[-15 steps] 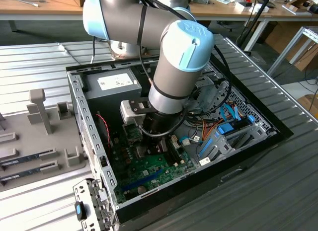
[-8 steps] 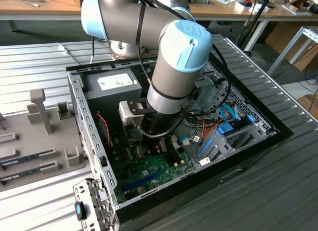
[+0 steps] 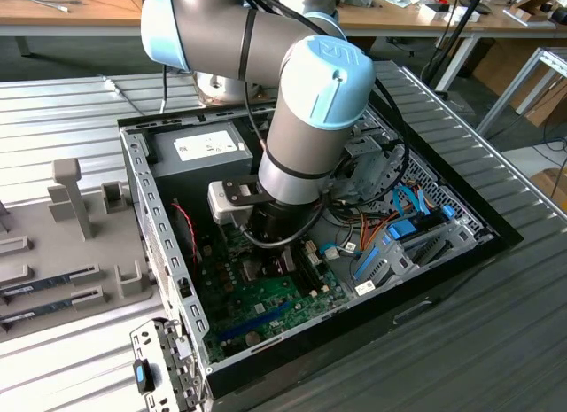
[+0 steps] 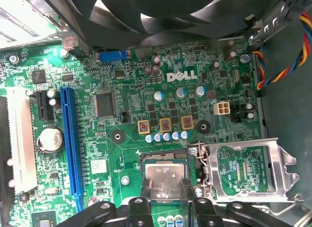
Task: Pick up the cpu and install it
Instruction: 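Close the cpu cover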
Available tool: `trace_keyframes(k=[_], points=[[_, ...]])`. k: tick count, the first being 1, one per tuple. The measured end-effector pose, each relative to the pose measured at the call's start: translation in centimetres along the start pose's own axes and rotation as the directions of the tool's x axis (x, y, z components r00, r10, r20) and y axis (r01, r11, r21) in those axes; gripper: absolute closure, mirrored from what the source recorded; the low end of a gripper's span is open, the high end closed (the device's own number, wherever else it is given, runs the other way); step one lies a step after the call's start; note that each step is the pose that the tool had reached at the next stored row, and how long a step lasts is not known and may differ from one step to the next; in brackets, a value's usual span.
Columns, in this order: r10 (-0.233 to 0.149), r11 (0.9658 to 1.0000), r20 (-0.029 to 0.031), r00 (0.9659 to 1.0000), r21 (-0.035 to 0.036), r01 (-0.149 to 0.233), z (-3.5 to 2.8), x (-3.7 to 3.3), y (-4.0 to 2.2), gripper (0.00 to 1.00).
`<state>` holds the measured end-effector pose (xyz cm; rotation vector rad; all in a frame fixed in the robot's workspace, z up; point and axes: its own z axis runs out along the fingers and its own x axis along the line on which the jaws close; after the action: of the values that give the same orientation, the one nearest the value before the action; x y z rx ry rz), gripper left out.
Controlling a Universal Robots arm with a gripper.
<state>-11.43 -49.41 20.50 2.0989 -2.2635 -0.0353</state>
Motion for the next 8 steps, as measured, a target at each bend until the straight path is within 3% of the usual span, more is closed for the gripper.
trace_keyframes(k=[2, 3, 8], points=[[0.0, 1.0, 0.0, 1.0, 0.0, 0.0, 0.0, 0.0, 0.0, 0.63], [0.0, 1.0, 0.0, 1.0, 0.0, 0.0, 0.0, 0.0, 0.0, 0.57], [0.0, 1.0, -0.0001, 1.0, -0.0001, 0.0, 0.0, 0.03, 0.29, 0.57]])
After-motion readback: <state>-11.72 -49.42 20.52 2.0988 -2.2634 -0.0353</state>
